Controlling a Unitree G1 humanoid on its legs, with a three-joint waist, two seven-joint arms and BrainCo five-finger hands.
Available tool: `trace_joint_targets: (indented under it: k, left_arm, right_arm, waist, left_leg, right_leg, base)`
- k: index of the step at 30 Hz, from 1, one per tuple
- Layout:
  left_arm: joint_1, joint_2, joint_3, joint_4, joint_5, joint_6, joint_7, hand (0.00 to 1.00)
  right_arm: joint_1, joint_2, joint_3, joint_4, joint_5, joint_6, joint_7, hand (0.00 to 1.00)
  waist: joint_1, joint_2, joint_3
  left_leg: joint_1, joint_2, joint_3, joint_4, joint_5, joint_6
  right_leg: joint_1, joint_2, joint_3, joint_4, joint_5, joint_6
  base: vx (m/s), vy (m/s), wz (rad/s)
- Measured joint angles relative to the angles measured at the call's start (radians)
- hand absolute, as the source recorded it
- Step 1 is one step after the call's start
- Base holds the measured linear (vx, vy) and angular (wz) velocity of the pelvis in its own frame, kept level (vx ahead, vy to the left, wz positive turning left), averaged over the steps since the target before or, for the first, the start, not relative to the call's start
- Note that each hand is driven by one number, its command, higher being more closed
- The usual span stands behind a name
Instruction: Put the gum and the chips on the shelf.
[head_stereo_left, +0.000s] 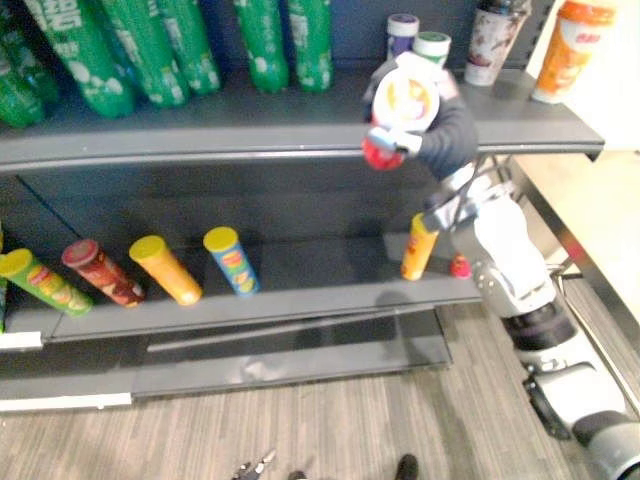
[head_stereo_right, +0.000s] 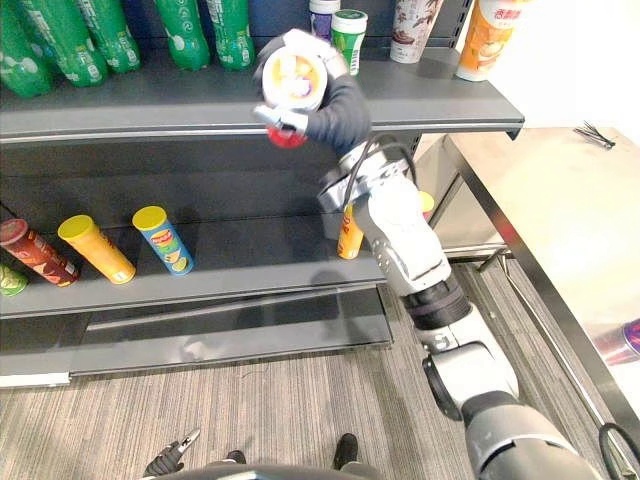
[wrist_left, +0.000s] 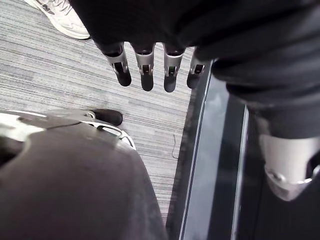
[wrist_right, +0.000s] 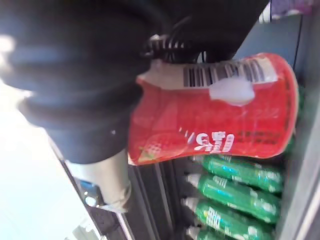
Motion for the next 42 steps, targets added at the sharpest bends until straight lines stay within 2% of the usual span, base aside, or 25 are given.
trace_joint_targets:
  k: [5, 9, 12, 18, 25, 30, 36, 42]
  left_arm:
    - [0.0, 0.0, -0.002, -0.001, -0.006, 0.0, 0.0, 0.0]
    - [-0.001, 0.001, -0.002, -0.001, -0.015, -0.001, 0.0, 0.0]
    - [-0.005, 0.001, -0.005, -0.009, -0.015, -0.003, 0.0, 0.0]
    - [-0.016, 0.002, -0.01, -0.017, -0.015, -0.003, 0.0, 0.0]
    - [-0.03, 0.003, -0.013, -0.023, -0.015, -0.009, 0.0, 0.0]
    - [-0.03, 0.002, -0.014, -0.036, -0.015, -0.009, 0.0, 0.0]
    - [-0.024, 0.002, -0.022, -0.053, -0.015, -0.009, 0.0, 0.0]
    - [-0.022, 0.001, -0.022, -0.058, -0.012, -0.008, 0.0, 0.0]
  right_arm:
    - [-0.137, -0.047, -0.02, 0.184, -0.005, 0.005, -0.039, 1.0]
    - [-0.203, -0.053, -0.024, 0.3, -0.015, 0.008, -0.049, 1.0]
    - [-0.244, -0.053, -0.069, 0.395, -0.016, 0.013, -0.064, 1.0]
    - [-0.275, -0.053, -0.139, 0.483, -0.024, 0.032, -0.07, 1.0]
    - [-0.275, -0.053, -0.147, 0.54, -0.054, 0.054, -0.063, 1.0]
    - [-0.275, -0.049, -0.173, 0.538, -0.056, 0.056, -0.054, 1.0]
    - [-0.228, -0.047, -0.186, 0.514, -0.056, 0.041, -0.037, 1.0]
    - [-0.141, -0.047, -0.183, 0.399, -0.052, 0.024, -0.013, 1.0]
  waist:
    - [0.004, 0.0, 0.0]
    - [0.005, -0.003, 0.002]
    - [0.02, -0.006, 0.004]
    - [0.023, -0.008, 0.025]
    - [0.023, -0.006, 0.06]
    - [0.023, -0.005, 0.063]
    - [0.023, -0.01, 0.065]
    - [0.017, -0.017, 0.07]
  left_leg:
    - [0.0, 0.0, -0.002, -0.005, 0.004, 0.0]
    - [-0.001, -0.002, -0.006, -0.02, 0.014, 0.001]
    - [-0.004, -0.004, -0.01, -0.035, 0.025, 0.001]
    - [-0.015, -0.005, -0.024, -0.033, 0.027, 0.002]
    - [-0.015, -0.004, -0.022, -0.034, 0.027, 0.001]
    - [-0.015, -0.005, -0.018, -0.034, 0.027, 0.001]
    - [0.003, -0.014, -0.009, -0.049, 0.026, 0.0]
    - [0.019, -0.018, 0.008, -0.059, 0.026, 0.0]
  right_leg:
    - [-0.001, 0.001, -0.002, 0.0, 0.0, 0.0]
    - [-0.005, 0.0, -0.007, 0.0, 0.0, 0.0]
    - [-0.013, 0.0, -0.012, 0.0, 0.0, 0.0]
    - [-0.016, -0.002, -0.023, 0.0, 0.0, 0.0]
    - [-0.019, -0.001, -0.021, 0.0, 0.0, 0.0]
    - [-0.022, -0.001, -0.015, 0.0, 0.0, 0.0]
    - [-0.014, -0.007, -0.008, 0.0, 0.0, 0.001]
    - [-0.013, -0.008, 0.007, 0.0, 0.001, 0.003]
  base:
    - [0.0, 0.0, 0.0]
    - [0.0, -0.002, 0.04]
    - [0.01, -0.008, 0.04]
    - [0.01, -0.003, 0.07]
    - [0.0, 0.0, 0.0]
    - [0.0, 0.0, 0.0]
    - [0.0, 0.002, -0.02]
    - [0.0, 0.0, -0.07]
